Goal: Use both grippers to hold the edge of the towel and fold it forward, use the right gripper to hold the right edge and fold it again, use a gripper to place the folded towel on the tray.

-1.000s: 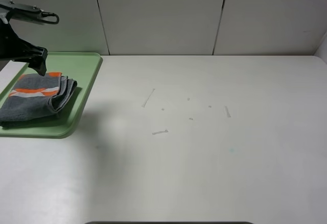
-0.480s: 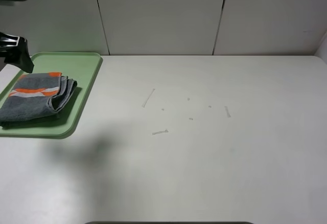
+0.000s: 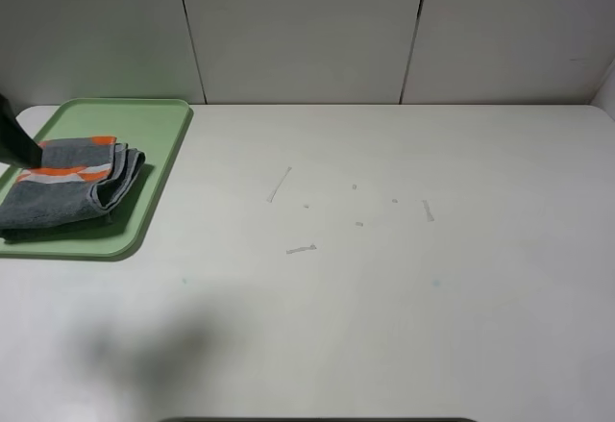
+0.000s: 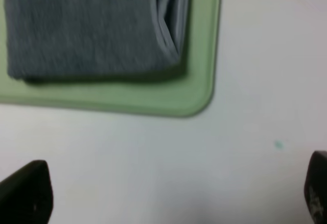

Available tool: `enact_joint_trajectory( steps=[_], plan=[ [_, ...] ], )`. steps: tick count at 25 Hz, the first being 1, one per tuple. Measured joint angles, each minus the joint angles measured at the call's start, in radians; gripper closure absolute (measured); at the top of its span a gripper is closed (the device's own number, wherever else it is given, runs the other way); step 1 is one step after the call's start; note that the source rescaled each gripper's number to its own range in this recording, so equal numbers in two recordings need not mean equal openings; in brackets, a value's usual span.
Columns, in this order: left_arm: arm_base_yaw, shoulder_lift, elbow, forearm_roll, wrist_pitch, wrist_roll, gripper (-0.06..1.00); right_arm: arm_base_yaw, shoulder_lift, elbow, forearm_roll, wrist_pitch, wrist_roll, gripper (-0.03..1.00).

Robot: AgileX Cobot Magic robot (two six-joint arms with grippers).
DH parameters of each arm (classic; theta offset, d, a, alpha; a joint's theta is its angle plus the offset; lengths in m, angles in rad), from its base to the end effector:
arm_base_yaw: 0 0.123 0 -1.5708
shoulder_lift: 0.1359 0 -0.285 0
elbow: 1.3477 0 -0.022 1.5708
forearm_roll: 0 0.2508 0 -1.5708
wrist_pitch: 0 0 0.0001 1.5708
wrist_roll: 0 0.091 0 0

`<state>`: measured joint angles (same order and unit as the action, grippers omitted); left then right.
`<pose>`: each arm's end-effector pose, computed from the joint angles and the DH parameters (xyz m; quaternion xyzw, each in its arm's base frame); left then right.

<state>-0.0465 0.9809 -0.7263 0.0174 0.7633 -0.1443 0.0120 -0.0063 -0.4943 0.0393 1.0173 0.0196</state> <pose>0.1801 -0.0073 0.2860 -0.0423 0.9482 -0.0223 0.3139 -0.0035 0.0030 0.2793 0.0029 0.8414 0.0282 0.5397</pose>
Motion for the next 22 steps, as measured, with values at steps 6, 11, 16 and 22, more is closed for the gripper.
enact_joint_trajectory(
  steps=[6, 11, 16, 22],
  plan=[
    [0.0, -0.152, 0.122, -0.017, 0.013, 0.0, -0.06, 0.0, 0.0, 0.0, 0.0, 0.001, 0.0, -0.03],
    [0.0, -0.282, 0.199, -0.049, 0.042, 0.0, -0.06, 0.0, 0.0, 0.0, 0.0, 0.001, 0.0, -0.03],
    [0.0, -0.403, 0.209, -0.067, 0.157, 0.0, -0.06, 0.0, 0.0, 0.0, 0.0, 0.001, 0.0, -0.03],
    [0.0, -0.518, 0.221, -0.063, 0.289, 0.006, -0.06, 0.0, 0.0, 0.0, 0.0, 0.001, 0.0, -0.03]
  ],
)
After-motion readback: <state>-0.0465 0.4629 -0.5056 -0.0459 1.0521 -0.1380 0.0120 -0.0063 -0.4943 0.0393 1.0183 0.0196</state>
